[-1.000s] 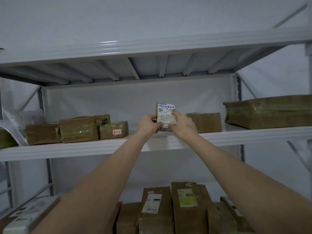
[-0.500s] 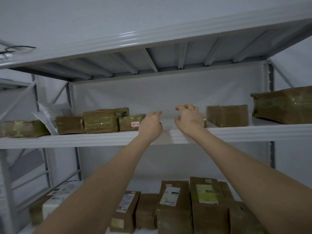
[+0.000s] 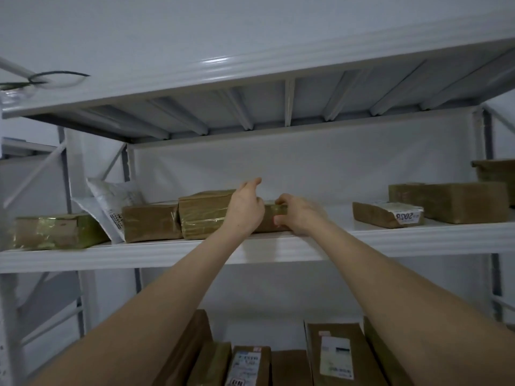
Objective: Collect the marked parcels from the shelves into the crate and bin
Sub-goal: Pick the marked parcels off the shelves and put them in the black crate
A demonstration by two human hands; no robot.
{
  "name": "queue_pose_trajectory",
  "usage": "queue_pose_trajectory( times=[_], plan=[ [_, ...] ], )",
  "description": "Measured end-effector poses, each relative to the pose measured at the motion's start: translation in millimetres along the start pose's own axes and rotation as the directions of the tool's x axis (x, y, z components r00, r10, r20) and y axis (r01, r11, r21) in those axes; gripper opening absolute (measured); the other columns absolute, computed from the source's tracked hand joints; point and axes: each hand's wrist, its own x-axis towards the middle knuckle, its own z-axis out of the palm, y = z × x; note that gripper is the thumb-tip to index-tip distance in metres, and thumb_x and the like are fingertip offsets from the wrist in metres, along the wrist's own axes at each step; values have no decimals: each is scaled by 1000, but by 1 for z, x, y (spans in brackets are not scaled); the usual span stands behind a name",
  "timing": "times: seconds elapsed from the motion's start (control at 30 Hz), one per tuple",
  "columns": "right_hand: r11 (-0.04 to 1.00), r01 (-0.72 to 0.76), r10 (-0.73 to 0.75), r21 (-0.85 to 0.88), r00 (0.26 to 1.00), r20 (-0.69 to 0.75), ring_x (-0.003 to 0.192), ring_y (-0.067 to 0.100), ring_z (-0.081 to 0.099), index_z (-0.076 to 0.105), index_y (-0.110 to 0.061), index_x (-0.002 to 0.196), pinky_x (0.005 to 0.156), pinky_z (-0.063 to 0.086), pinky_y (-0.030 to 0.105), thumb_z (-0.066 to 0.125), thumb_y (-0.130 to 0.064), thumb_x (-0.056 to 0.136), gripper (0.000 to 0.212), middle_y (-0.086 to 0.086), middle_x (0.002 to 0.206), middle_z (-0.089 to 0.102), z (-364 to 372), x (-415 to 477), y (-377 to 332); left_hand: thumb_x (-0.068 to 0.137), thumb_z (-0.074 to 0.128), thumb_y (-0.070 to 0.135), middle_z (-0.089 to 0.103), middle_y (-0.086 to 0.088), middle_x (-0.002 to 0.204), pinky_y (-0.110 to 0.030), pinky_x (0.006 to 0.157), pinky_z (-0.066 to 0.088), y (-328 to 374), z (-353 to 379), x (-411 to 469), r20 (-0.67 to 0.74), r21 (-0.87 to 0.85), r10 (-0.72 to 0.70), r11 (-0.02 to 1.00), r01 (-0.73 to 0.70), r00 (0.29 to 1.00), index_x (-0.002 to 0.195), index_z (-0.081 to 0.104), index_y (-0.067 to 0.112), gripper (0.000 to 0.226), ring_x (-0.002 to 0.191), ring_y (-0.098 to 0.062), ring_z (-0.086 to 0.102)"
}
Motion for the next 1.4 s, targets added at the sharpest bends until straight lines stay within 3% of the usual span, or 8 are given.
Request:
queue_pose_trajectory(
  times=[0.17, 0.3, 0.4, 0.57, 0.77, 0.93, 1.07, 1.4],
  plan=[
    [991, -17, 13, 134, 999, 31, 104, 24, 58, 53, -22, 128, 81, 46, 30, 64, -23, 89, 40, 7, 120, 61, -15, -9, 12, 98, 39, 8, 39, -16, 147, -33, 107, 33, 13, 11, 1, 160, -155, -132, 975, 157, 978, 146, 30, 5, 49, 133, -30, 40],
    [960, 20, -10, 279, 999, -36, 106, 22, 59, 62, -17, 112, 85, 43, 28, 56, -27, 95, 21, 5, 115, 65, -24, -27, 18, 99, 43, 15, 50, -16, 137, -32, 92, 41, 18, 17, -4, 270, -403, -375, 793, 457, 887, 139, 40, 3, 42, 124, -32, 48],
    [909, 15, 33, 416, 994, -106, 95, 19, 56, 62, -18, 94, 77, 40, 25, 53, -25, 97, 11, 2, 100, 62, -31, -43, 19, 93, 47, 3, 63, -14, 116, -35, 86, 49, 19, 14, -6, 326, -541, -381, 675, 502, 865, 119, 57, 5, 29, 105, -29, 59],
    [856, -54, 177, 514, 965, -195, 95, 20, 59, 60, -18, 90, 87, 47, 34, 67, -18, 87, 8, -2, 90, 60, -31, -64, 24, 86, 44, -10, 66, -11, 113, -30, 77, 49, 27, 2, -16, 292, -642, -318, 634, 431, 902, 121, 60, 9, 43, 100, -25, 62],
    [761, -89, 251, 643, 954, -165, 109, 22, 58, 37, -13, 142, 94, 43, 34, 74, -18, 82, 70, 7, 116, 63, -34, -79, 22, 85, 46, -17, 59, -2, 127, -29, 81, 54, 37, -4, -30, 241, -689, -278, 626, 366, 930, 134, 52, 14, 59, 115, -22, 57],
    [736, -65, 248, 674, 952, -180, 82, 13, 58, 47, -19, 137, 78, 46, 29, 73, -14, 81, 61, -7, 83, 59, -38, -85, 28, 82, 47, -18, 61, -9, 122, -17, 53, 47, 47, -8, -40, 249, -723, -270, 587, 364, 930, 136, 49, 12, 62, 87, -16, 60],
    [660, -48, 275, 750, 944, -182, 85, 16, 61, 48, -21, 135, 84, 51, 33, 72, -11, 82, 59, -1, 88, 62, -42, -87, 35, 85, 47, -16, 63, -11, 119, -19, 60, 49, 53, -7, -44, 260, -740, -249, 570, 358, 933, 137, 47, 14, 60, 93, -21, 62],
    [170, -78, 403, 982, 915, 3, 107, 26, 62, 35, -32, 143, 78, 58, 38, 48, 3, 95, 61, 6, 120, 57, -51, -86, 47, 75, 77, 4, 54, 6, 118, -26, 83, 54, 70, -11, -48, 194, -760, -1, 632, 151, 981, 134, 46, 26, 70, 105, -10, 55]
  ],
)
